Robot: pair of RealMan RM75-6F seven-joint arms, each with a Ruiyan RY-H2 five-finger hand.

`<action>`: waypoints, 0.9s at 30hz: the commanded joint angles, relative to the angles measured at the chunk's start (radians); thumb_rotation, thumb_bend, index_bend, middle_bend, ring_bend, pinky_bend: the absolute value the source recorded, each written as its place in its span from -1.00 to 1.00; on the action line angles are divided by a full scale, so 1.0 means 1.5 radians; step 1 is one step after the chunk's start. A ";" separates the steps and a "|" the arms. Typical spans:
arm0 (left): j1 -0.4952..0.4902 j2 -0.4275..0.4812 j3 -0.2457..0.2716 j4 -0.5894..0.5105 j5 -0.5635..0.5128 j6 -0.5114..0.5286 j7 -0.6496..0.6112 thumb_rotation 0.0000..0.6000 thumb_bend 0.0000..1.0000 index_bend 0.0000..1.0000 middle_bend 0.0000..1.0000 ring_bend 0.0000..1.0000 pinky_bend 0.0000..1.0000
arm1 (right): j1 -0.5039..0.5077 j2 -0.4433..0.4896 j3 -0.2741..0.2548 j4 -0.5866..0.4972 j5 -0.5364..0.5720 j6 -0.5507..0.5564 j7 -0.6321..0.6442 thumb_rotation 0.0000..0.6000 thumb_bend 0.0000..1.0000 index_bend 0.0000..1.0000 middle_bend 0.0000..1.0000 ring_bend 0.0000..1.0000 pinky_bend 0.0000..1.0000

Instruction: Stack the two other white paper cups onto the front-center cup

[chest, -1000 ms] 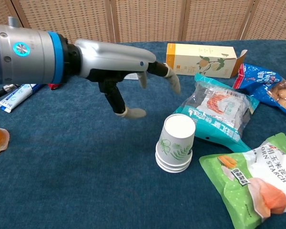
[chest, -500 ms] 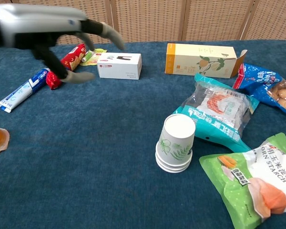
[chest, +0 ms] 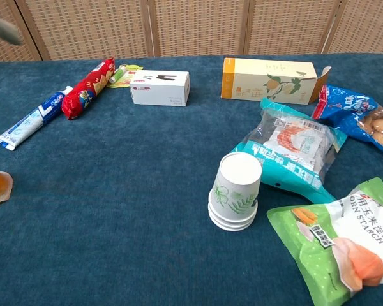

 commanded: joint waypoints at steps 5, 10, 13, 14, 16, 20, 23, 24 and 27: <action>0.106 0.005 0.022 0.050 0.054 0.088 -0.030 1.00 -0.07 -0.71 -0.84 -0.95 -0.77 | -0.002 -0.013 -0.003 0.018 -0.002 0.011 -0.022 0.85 -0.44 -1.00 -0.75 -1.00 -0.24; 0.150 -0.005 0.020 0.074 0.066 0.114 -0.039 1.00 -0.07 -0.72 -0.84 -0.96 -0.79 | -0.005 -0.016 -0.009 0.018 -0.005 0.013 -0.024 0.84 -0.44 -1.00 -0.75 -1.00 -0.25; 0.160 -0.008 0.013 0.081 0.071 0.111 -0.038 1.00 -0.08 -0.73 -0.85 -0.96 -0.80 | -0.006 -0.017 -0.012 0.018 -0.009 0.012 -0.021 0.84 -0.44 -1.00 -0.75 -1.00 -0.25; 0.164 -0.008 0.011 0.081 0.076 0.111 -0.034 1.00 -0.08 -0.73 -0.85 -0.96 -0.80 | -0.005 -0.018 -0.013 0.018 -0.012 0.012 -0.019 0.84 -0.44 -1.00 -0.75 -1.00 -0.25; 0.171 -0.008 0.007 0.080 0.087 0.116 -0.031 1.00 -0.08 -0.74 -0.85 -0.97 -0.80 | -0.005 -0.021 -0.013 0.018 -0.016 0.014 -0.016 0.84 -0.44 -1.00 -0.75 -1.00 -0.25; 0.187 -0.005 -0.004 0.080 0.101 0.126 -0.037 1.00 -0.08 -0.75 -0.86 -0.97 -0.80 | -0.007 -0.023 -0.015 0.015 -0.020 0.017 -0.018 0.84 -0.44 -1.00 -0.75 -1.00 -0.25; 0.193 -0.004 -0.013 0.084 0.106 0.124 -0.042 1.00 -0.08 -0.75 -0.86 -0.98 -0.80 | -0.010 -0.021 -0.015 0.009 -0.020 0.021 -0.021 0.84 -0.44 -1.00 -0.75 -1.00 -0.25; 0.194 -0.004 -0.016 0.085 0.106 0.122 -0.042 1.00 -0.08 -0.75 -0.86 -0.98 -0.80 | -0.011 -0.020 -0.015 0.007 -0.020 0.023 -0.022 0.84 -0.44 -1.00 -0.75 -1.00 -0.25; 0.196 -0.007 -0.026 0.090 0.105 0.113 -0.043 1.00 -0.08 -0.75 -0.86 -0.98 -0.80 | -0.013 -0.020 -0.015 0.003 -0.018 0.024 -0.025 0.84 -0.44 -1.00 -0.75 -1.00 -0.25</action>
